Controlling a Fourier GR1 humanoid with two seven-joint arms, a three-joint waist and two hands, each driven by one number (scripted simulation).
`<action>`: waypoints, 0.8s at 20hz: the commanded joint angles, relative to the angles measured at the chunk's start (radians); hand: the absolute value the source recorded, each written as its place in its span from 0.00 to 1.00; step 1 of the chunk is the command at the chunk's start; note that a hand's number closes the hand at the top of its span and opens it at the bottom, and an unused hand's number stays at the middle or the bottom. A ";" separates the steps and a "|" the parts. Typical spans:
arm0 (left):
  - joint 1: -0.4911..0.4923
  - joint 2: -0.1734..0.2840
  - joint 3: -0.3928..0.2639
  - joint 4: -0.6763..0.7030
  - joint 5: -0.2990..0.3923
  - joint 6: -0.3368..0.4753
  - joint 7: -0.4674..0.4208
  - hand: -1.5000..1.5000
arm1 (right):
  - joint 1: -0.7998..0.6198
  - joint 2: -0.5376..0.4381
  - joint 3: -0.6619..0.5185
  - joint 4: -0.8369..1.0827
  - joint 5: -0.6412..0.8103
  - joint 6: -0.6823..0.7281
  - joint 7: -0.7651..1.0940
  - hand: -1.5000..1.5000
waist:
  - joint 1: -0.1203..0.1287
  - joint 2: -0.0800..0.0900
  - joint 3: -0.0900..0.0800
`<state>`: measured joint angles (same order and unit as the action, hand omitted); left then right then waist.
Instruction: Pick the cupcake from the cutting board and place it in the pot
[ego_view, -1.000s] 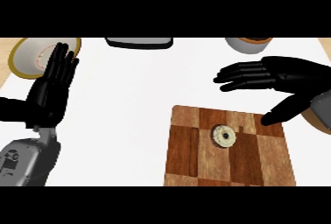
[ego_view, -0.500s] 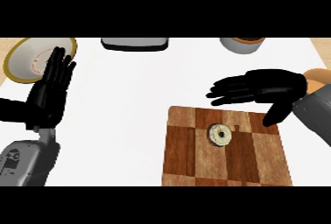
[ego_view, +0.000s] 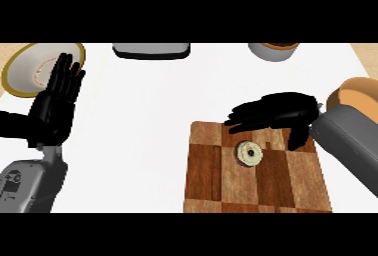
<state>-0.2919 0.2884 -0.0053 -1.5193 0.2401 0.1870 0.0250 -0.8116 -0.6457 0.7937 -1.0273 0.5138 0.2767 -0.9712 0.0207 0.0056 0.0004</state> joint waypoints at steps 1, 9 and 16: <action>0.006 0.019 0.040 0.006 0.017 -0.017 -0.002 0.50 | -0.003 0.000 -0.002 0.007 -0.009 0.080 -0.171 0.00 | -0.009 -0.003 0.000; -0.050 0.006 0.068 0.045 0.004 -0.018 0.020 0.50 | 0.039 0.084 -0.016 0.049 0.081 -0.013 -0.079 0.00 | -0.019 -0.004 -0.001; 0.047 -0.061 0.001 -0.013 -0.074 0.008 -0.029 0.50 | 0.068 0.181 -0.027 0.103 0.180 -0.051 -0.040 0.00 | -0.012 -0.005 0.000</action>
<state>-0.2870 0.2633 0.0205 -1.5177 0.2026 0.1759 0.0305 -0.7624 -0.5199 0.7618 -0.9489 0.6456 0.2029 -0.9786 0.0067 0.0010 0.0000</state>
